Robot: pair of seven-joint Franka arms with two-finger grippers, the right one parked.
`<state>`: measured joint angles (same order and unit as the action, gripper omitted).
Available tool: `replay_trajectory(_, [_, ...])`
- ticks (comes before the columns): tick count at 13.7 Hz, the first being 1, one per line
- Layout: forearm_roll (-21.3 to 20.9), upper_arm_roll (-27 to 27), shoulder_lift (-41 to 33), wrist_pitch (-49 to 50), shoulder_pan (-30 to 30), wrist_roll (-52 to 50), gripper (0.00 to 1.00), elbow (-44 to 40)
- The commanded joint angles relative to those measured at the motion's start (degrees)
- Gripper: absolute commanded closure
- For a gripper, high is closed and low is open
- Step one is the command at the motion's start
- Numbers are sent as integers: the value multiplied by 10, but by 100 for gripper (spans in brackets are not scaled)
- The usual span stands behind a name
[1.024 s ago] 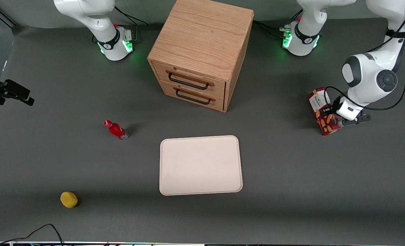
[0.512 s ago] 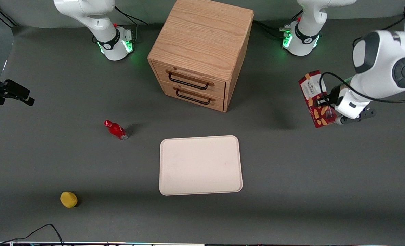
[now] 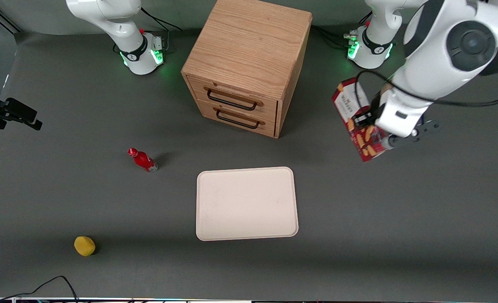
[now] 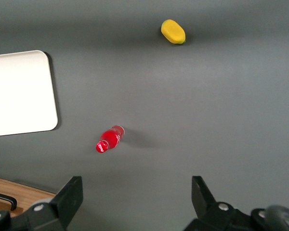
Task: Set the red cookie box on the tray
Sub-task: 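Lift the cookie box and carry it over the cream tray, then lower the cookie box onto the tray and open the left gripper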
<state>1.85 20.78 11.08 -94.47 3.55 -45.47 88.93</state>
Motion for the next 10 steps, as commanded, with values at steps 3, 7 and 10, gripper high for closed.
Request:
replay_trajectory(3, [-123, 19, 261, -21, 117, -163, 73, -261])
replay_trajectory(7, [-182, 14, 339, -146, 173, -228, 73, -265])
replay_trajectory(10, [-207, 7, 385, -211, 185, -253, 70, -265])
